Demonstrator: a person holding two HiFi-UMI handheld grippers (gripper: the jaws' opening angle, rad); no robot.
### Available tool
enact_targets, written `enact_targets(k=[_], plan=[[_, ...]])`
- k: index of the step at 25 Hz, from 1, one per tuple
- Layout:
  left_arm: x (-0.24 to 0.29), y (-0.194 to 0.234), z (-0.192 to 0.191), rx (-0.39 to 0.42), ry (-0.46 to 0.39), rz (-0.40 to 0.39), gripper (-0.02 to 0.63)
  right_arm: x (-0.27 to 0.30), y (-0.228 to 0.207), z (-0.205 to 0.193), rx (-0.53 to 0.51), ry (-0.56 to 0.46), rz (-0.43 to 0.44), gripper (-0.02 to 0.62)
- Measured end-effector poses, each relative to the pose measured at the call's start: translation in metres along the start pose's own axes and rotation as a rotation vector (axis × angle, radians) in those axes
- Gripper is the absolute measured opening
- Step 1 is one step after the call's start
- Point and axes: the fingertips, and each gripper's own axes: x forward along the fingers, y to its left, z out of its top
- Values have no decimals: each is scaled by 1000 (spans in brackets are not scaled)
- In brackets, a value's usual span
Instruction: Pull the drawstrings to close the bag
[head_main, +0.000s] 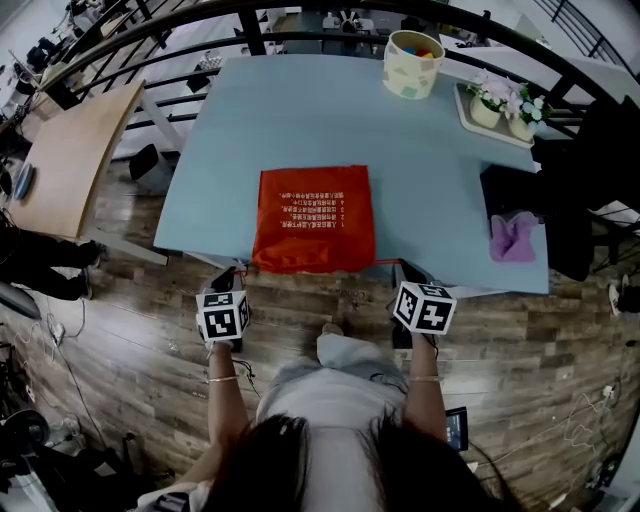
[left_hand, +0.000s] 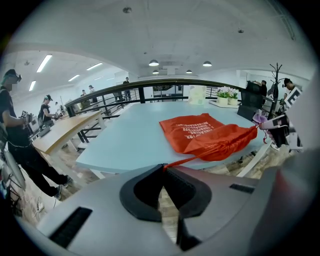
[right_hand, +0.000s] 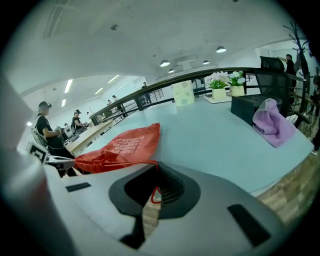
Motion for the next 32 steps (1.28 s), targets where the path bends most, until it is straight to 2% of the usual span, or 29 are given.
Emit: enact_targets(k=[6, 32], plan=[[-5, 5, -3, -18, -8, 14, 17, -5, -4, 0, -7, -11, -14, 23], [-8, 11, 0, -69, -23, 43, 17, -19, -38, 14, 110, -67, -48, 23]])
